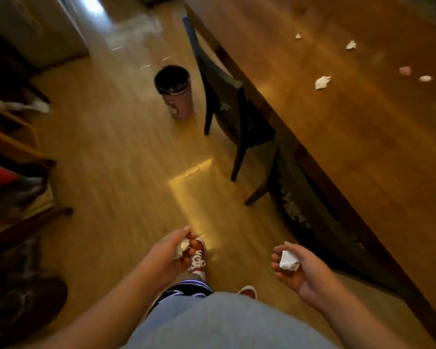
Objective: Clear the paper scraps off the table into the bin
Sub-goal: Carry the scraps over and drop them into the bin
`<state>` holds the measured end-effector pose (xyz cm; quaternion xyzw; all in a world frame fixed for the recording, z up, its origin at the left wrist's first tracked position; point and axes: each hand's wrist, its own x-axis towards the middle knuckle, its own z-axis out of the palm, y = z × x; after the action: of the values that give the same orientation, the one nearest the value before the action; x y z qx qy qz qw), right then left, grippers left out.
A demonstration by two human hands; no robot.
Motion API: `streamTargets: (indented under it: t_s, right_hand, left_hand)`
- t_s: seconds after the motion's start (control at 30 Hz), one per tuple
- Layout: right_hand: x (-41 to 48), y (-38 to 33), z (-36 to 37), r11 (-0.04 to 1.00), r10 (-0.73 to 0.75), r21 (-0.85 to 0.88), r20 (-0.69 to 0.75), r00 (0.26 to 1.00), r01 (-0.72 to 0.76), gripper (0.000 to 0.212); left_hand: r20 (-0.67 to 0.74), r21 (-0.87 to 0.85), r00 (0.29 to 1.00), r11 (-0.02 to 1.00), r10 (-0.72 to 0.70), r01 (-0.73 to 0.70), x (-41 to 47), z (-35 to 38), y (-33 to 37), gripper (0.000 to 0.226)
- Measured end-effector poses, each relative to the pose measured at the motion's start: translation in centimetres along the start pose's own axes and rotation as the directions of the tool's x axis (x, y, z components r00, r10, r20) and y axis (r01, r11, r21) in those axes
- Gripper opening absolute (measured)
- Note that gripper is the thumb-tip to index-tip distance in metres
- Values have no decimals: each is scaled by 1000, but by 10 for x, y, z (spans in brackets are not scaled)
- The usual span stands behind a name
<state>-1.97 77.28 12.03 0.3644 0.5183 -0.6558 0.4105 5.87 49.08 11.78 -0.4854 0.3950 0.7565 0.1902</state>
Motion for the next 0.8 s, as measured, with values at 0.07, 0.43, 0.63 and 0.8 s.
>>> streamTargets:
  t_s: [0.07, 0.43, 0.63, 0.8]
  right_hand:
    - [18, -1, 45, 994, 4, -105, 47, 999, 1, 26]
    - [91, 15, 363, 908, 85, -419, 249, 965, 29, 20]
    - [102, 10, 463, 908, 88, -418, 232, 969, 17, 23]
    - [121, -13, 504, 901, 78, -433, 176, 981, 6, 22]
  left_hand:
    - [-69, -98, 998, 995, 14, -21, -4, -47, -1, 22]
    - [-267, -477, 963, 872, -25, -110, 3, -282, 53, 22]
    - [-259, -513, 966, 847, 2, -139, 18, -348, 124, 20]
    - [-233, -509, 972, 846, 43, -159, 40, -369, 197, 21]
